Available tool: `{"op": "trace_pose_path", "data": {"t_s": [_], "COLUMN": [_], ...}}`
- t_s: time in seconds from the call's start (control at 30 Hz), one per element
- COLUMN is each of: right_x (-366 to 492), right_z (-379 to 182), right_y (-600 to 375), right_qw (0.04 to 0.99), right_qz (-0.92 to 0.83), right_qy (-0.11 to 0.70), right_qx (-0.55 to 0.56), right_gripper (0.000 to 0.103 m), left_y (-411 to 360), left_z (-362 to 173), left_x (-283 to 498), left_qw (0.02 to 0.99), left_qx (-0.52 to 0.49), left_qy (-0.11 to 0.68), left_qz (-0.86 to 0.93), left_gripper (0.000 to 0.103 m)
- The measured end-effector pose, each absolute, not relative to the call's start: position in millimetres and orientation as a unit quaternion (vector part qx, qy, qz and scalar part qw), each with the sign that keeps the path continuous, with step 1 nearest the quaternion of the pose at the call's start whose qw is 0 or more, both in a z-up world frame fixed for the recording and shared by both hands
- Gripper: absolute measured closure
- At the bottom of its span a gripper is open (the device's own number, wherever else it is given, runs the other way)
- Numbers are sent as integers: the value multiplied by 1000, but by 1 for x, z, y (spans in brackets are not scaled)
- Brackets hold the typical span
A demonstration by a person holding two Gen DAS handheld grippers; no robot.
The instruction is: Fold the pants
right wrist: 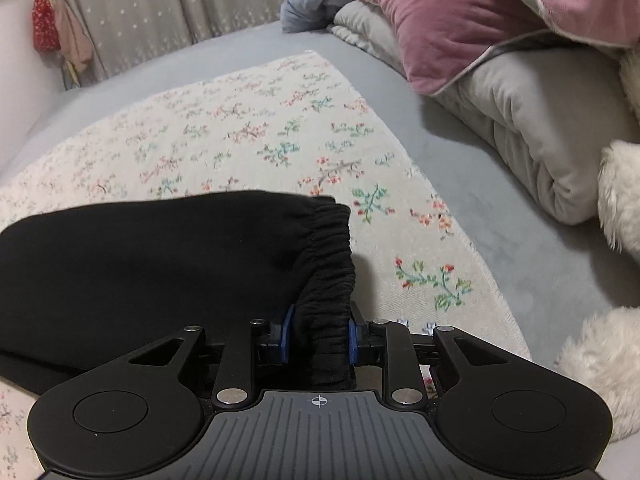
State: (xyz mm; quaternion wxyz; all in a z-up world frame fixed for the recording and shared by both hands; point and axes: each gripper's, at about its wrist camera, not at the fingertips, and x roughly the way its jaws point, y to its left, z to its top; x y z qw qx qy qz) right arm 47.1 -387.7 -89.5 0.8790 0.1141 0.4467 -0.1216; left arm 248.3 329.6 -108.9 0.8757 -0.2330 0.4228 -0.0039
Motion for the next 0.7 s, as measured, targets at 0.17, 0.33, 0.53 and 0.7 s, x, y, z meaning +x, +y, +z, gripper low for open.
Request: {"op": "trace_pose_path", "data": {"t_s": [0.17, 0.33, 0.53, 0.7], "right_x": [42, 44, 41, 94], "right_z": [-74, -95, -64, -83], "right_y": [-389, -384, -429, -434], "right_qw": [885, 876, 900, 879], "right_qz": [-103, -95, -114, -109], "right_qy": [440, 465, 379, 421], "right_qx": [109, 81, 185, 195], "right_gripper": [78, 71, 44, 46], "left_y": [318, 336, 339, 280], "left_z": [-125, -107, -71, -66], "left_x": [254, 250, 238, 254], "left_qw": [870, 875, 905, 923], "left_qx": [-183, -199, -201, -168], "left_qy": [457, 441, 368, 345], "left_qz": [3, 21, 76, -11], "left_gripper": [47, 11, 6, 6]}}
